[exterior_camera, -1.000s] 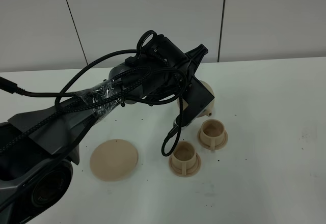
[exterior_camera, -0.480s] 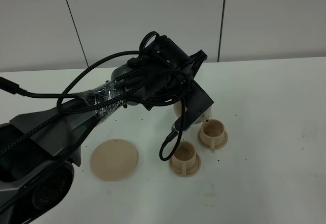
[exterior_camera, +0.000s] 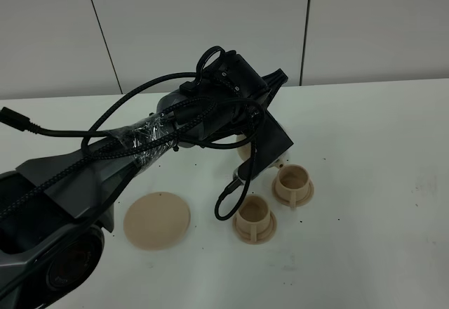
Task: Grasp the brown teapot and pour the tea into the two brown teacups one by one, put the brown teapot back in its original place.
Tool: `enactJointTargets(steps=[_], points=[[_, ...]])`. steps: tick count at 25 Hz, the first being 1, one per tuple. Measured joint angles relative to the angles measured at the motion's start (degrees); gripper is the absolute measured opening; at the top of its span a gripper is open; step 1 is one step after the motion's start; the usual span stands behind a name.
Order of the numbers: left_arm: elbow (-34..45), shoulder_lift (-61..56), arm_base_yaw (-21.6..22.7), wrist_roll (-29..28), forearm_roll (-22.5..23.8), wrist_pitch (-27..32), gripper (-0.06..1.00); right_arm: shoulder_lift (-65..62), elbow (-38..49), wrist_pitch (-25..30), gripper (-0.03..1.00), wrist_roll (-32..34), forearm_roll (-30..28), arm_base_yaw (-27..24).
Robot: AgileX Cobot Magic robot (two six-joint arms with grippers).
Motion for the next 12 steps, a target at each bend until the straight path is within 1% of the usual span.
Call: enactJointTargets(steps=[4, 7, 12], points=[[0.0, 0.0, -0.12, 1.22, 0.21, -1.09, 0.17, 0.0, 0.0, 0.0, 0.36, 0.0, 0.0, 0.0], [0.0, 0.0, -0.45, 1.77, 1.46, -1.31, 0.17, 0.0, 0.0, 0.0, 0.36, 0.0, 0.0, 0.0], [0.0, 0.0, -0.57, 3.56, 1.7, -2.51, 0.17, 0.0, 0.0, 0.0, 0.36, 0.0, 0.0, 0.0]])
